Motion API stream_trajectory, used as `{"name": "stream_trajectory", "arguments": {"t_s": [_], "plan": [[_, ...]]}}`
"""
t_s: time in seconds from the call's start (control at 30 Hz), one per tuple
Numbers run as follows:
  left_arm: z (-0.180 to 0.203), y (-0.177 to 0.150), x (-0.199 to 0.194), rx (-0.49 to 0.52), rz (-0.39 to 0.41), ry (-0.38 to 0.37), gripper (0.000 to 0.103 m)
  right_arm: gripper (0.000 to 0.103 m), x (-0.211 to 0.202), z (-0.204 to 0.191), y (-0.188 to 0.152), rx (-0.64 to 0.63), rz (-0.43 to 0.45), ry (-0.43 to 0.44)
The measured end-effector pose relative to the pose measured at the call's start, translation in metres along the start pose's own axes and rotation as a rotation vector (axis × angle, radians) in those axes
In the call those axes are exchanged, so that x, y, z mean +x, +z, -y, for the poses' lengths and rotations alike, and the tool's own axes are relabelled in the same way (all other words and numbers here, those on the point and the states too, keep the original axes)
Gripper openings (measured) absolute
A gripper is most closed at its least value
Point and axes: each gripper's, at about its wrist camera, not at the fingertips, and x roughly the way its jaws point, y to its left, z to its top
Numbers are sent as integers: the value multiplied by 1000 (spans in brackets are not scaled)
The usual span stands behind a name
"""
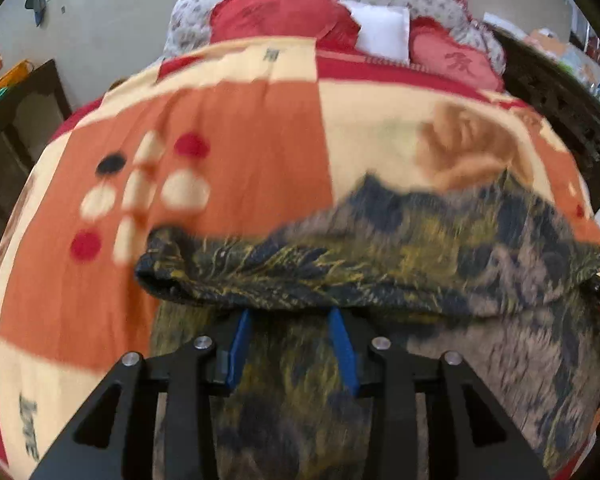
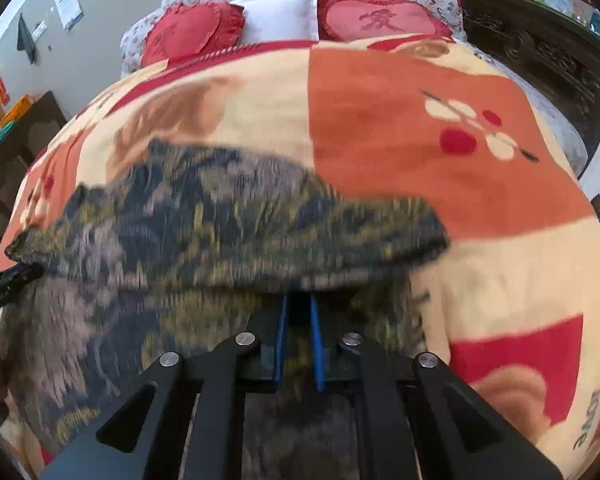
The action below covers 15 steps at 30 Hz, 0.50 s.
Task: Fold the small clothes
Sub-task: 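Open both grippers and smooth the folded shirt flat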
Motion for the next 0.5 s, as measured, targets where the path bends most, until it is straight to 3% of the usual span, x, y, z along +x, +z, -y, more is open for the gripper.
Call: {"name": "stream_trajectory", "arguments": {"t_s": [0.13, 0.27, 0.37, 0.5], "plan": [[-20, 37, 13, -88, 31, -16, 39, 12, 9, 16, 36, 75, 32, 15], [-46, 60, 23, -183, 27, 26, 39, 12, 23, 23, 61, 59, 30, -9], [-57, 57, 8, -216, 62, 10, 39, 12, 19, 28, 61, 43, 40, -45], [-38, 34, -10, -193, 90, -63, 39, 12, -10, 26, 52, 58, 135, -49]]}}
